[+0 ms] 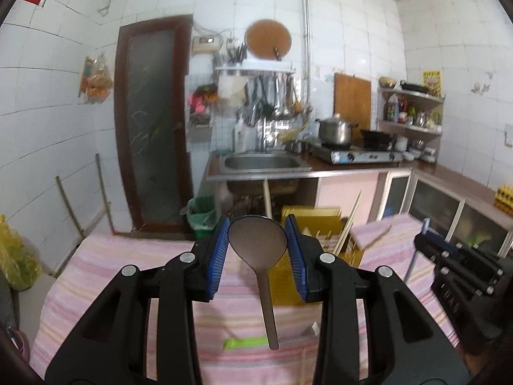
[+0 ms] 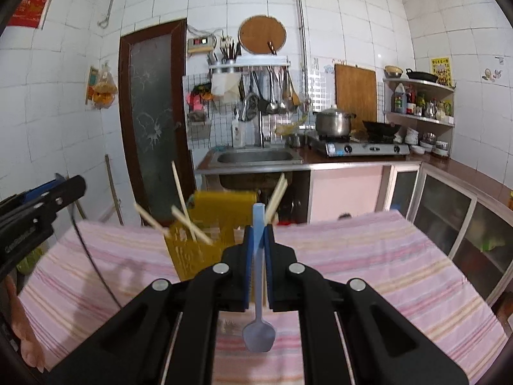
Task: Organize utensils
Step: 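Lift both spoons up and lower them into the yellow holder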
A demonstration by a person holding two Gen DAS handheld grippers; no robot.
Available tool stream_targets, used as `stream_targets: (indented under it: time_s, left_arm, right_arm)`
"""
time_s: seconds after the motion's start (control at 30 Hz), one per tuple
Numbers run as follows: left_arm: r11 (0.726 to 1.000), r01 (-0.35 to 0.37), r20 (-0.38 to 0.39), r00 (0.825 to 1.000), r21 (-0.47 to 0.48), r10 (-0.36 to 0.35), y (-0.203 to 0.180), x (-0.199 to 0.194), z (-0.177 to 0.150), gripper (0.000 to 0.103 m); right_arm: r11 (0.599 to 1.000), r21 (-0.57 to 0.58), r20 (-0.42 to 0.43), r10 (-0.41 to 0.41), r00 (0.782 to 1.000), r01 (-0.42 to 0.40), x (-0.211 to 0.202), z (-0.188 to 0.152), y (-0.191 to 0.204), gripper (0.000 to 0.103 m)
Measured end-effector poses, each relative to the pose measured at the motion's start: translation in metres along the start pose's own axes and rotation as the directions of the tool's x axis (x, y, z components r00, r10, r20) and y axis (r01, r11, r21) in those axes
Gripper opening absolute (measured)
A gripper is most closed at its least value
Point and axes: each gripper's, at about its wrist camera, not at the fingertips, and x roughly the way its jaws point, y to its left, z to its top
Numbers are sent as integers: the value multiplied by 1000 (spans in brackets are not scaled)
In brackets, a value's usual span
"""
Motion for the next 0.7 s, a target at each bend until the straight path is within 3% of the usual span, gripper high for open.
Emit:
stream_targets:
  time_s: [0.23, 0.4, 0.53, 0.7]
  left_arm:
    - [1000, 15, 86, 996, 8, -15, -14, 19, 58, 34]
    - [1000, 30, 127, 991, 8, -30, -19, 42, 80, 34]
    - [999, 46, 126, 991, 6, -47, -22, 67, 82, 34]
    - [999, 52, 82, 995, 10, -52, -23, 106, 65, 34]
  right_arm:
    - [1000, 2, 96, 20, 995, -20, 4, 61, 5, 7]
    - [1000, -1, 150, 26, 988, -27, 20, 97, 10, 7]
    - [999, 4, 145, 36, 989, -37, 46, 104, 13, 7]
    - [999, 2, 98, 31, 995, -32, 85, 88, 9, 7]
